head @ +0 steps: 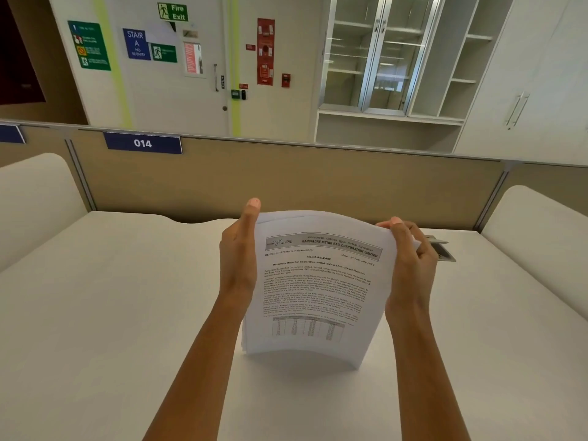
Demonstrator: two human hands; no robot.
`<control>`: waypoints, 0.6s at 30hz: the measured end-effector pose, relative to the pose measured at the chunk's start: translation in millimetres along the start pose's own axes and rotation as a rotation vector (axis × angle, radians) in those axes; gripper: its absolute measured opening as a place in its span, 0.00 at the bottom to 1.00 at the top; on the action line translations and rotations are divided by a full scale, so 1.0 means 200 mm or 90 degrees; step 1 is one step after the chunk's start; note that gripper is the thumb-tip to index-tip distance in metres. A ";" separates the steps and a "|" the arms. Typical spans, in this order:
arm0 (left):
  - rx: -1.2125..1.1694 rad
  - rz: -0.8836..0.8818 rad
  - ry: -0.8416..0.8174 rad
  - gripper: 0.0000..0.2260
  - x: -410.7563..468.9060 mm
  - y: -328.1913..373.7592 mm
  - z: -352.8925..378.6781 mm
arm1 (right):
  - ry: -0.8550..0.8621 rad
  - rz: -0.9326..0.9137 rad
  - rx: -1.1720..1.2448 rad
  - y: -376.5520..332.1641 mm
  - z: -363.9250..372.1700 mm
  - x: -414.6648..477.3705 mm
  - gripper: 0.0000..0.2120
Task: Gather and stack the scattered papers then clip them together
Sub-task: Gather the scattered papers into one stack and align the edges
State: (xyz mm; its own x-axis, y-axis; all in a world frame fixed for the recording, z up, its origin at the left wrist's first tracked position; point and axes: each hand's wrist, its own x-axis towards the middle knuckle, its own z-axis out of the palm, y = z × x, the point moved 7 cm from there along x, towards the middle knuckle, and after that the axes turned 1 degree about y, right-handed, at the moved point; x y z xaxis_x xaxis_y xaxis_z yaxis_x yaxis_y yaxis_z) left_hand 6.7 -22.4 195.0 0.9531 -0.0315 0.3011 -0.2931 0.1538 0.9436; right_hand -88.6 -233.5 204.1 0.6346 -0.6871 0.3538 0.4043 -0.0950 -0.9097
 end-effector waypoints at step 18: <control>0.035 0.130 0.048 0.13 -0.01 0.00 -0.03 | 0.011 -0.005 -0.003 0.01 -0.01 -0.01 0.09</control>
State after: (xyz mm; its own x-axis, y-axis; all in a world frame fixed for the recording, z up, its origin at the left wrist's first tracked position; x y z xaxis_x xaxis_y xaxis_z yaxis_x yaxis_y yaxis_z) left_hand 4.9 -16.8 193.7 0.8762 0.0689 0.4770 -0.4817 0.0953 0.8711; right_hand -89.3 -234.1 200.6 0.6201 -0.6985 0.3573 0.4058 -0.1042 -0.9080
